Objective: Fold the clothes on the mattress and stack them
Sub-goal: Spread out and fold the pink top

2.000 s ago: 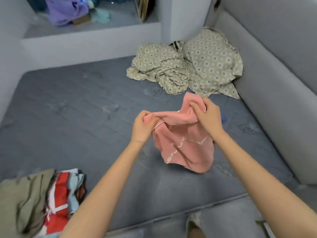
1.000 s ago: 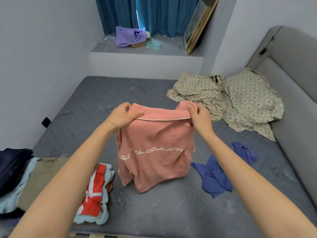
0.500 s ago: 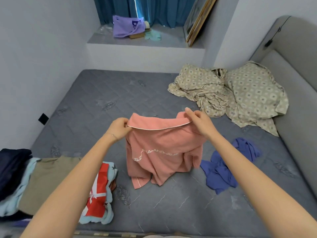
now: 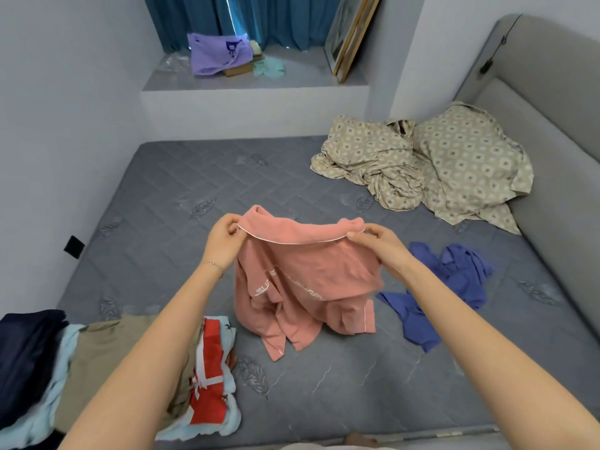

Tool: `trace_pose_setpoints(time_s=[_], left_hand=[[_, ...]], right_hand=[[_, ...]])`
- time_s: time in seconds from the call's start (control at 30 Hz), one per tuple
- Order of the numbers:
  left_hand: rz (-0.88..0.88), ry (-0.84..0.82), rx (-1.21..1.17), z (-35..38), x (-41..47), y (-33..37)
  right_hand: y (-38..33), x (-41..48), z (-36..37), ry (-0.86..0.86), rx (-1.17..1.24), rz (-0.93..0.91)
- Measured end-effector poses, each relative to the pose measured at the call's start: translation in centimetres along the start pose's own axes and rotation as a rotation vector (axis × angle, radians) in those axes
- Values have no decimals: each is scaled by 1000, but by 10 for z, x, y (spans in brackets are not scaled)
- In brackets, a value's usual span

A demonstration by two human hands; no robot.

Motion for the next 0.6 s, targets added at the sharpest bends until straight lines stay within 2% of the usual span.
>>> trace_pose_setpoints(time_s=[0.1, 0.2, 0.33, 0.37, 0.43, 0.53, 0.6], left_hand=[[24, -38, 23, -1, -3, -3], [-30, -105, -8, 3, -4, -13], [-118, -31, -120, 10, -7, -12], [-125, -11, -154, 16, -8, -8], [-138, -23, -210, 35, -12, 2], [-170, -101, -283, 70, -21, 14], [-179, -144, -349, 88, -29, 22]], right_hand=[[-8, 0, 9, 32, 41, -89], [-16, 3, 6, 159, 17, -157], [-19, -3, 6, 343, -356, -122], [-20, -8, 11, 361, -372, -145], [-21, -17, 31, 295, -266, -201], [-7, -26, 76, 66, -35, -129], [-4, -29, 92, 13, 35, -128]])
Point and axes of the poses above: each hand's wrist, its own x-axis towards the middle knuckle, its own z-axis out of the palm, y = z × x, the point moved 10 cm from there along x, towards the middle knuckle, and after that the axes turned 12 degrees about x, right-handed, at the moved point
